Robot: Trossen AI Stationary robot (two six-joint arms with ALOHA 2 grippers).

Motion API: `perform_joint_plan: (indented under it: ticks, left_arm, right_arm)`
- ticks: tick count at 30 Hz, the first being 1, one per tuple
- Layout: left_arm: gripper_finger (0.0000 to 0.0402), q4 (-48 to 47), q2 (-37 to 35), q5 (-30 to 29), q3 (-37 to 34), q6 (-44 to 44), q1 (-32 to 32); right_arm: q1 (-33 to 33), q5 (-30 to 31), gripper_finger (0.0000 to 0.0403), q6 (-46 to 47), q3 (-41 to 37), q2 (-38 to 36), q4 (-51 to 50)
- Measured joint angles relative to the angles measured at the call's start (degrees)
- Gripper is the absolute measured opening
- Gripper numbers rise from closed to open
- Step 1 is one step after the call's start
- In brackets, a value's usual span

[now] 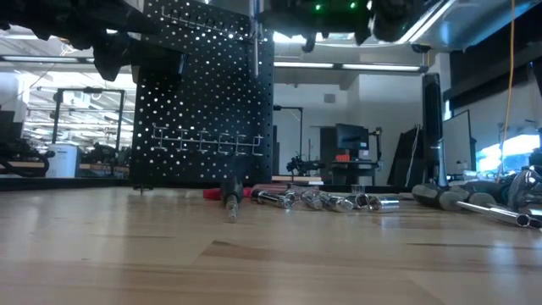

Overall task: Hang tools onto peg board
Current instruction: Hang the red screwdriver onto the peg board

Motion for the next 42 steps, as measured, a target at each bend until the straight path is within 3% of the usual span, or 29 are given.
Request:
perform_joint_plan:
  ticks: [10,14,17,23,42]
  left_arm:
    - [0.0210,0.07,0.30,0.00,0.00,0.47,0.04]
    - [0.0210,0.03,0.30,0.02,0.00,0.43,0.04]
    - [0.0210,-0.07,0.30,0.00,0.00,0.17,0.02]
    - [0.0210,-0.11,0.30,0.00,0.00,-0.42,0.02]
    - [0.0210,0.05,0.30,0.00,0.00,0.57,0.02]
  right_arm:
    - [-1.75,-0.46,0.0021,-0.23,9.13,7.51,-1.37]
    - [-2.21,3.32,0.0021,-0.53,13.26,9.51,-4.84]
    - [-2.53,2.86,0.0021,-0.54,14.82,11.07,-5.58]
    - [-2.82,6.33,0.0021,-0.57,15.47,11.67,-6.00]
    - [-4.59,6.40,0.0021,2.51,15.47,11.87,-6.33]
